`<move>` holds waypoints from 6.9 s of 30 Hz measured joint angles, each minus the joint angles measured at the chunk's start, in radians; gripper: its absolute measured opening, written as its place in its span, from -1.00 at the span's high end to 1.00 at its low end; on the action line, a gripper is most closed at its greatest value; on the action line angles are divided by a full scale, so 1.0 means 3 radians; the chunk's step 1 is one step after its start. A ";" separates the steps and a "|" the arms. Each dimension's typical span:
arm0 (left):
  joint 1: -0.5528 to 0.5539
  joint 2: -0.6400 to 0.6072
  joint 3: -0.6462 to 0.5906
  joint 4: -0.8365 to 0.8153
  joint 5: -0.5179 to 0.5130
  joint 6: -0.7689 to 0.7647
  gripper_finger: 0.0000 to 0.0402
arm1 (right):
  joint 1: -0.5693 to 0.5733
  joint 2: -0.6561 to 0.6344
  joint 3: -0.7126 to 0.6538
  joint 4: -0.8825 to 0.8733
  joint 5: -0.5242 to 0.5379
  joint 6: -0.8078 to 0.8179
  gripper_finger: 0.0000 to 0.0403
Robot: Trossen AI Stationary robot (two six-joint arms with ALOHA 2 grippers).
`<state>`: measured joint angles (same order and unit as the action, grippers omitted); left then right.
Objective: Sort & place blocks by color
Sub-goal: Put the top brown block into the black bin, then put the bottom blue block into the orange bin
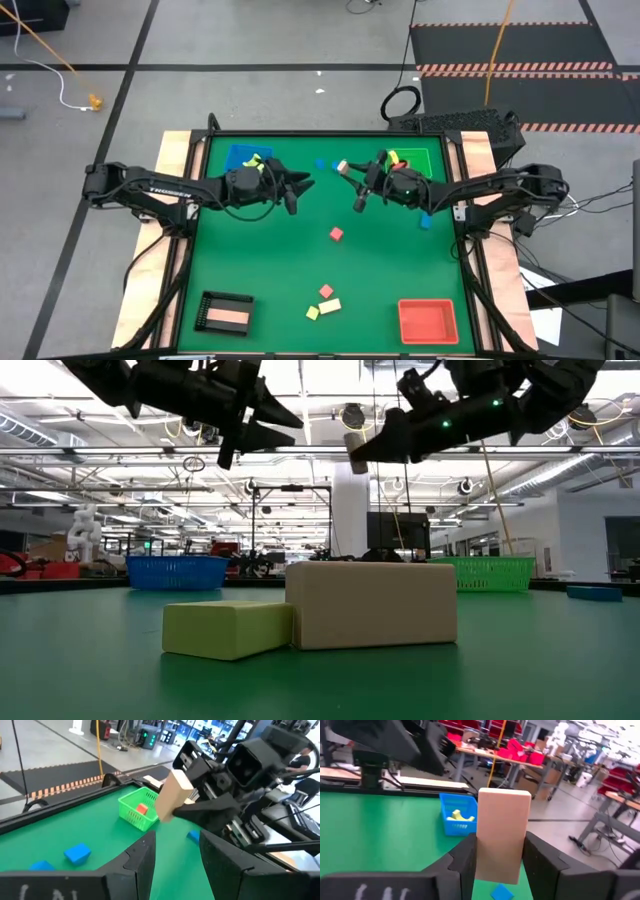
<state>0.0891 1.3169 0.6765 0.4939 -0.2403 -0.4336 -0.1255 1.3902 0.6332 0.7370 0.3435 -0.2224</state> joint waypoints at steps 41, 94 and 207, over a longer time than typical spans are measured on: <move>0.0010 0.0176 0.0000 0.0114 -0.0750 0.0628 0.24 | 0.0270 0.1352 0.1366 -0.0100 0.0688 -0.0819 0.40; -0.0483 -0.0859 0.0001 -0.2433 0.0581 -0.0438 0.71 | 0.0550 -0.0409 0.0671 -0.5314 -0.0520 0.4713 -0.18; -0.3003 -0.0905 0.0001 -0.2549 -0.1036 -0.1840 0.28 | 0.1574 -0.1156 0.0211 -0.3210 -0.2064 0.5169 0.44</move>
<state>-0.8117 1.0454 0.6769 -0.2708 -0.5509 -0.9855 0.3466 1.0433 0.6964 -0.2259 -0.2758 1.3284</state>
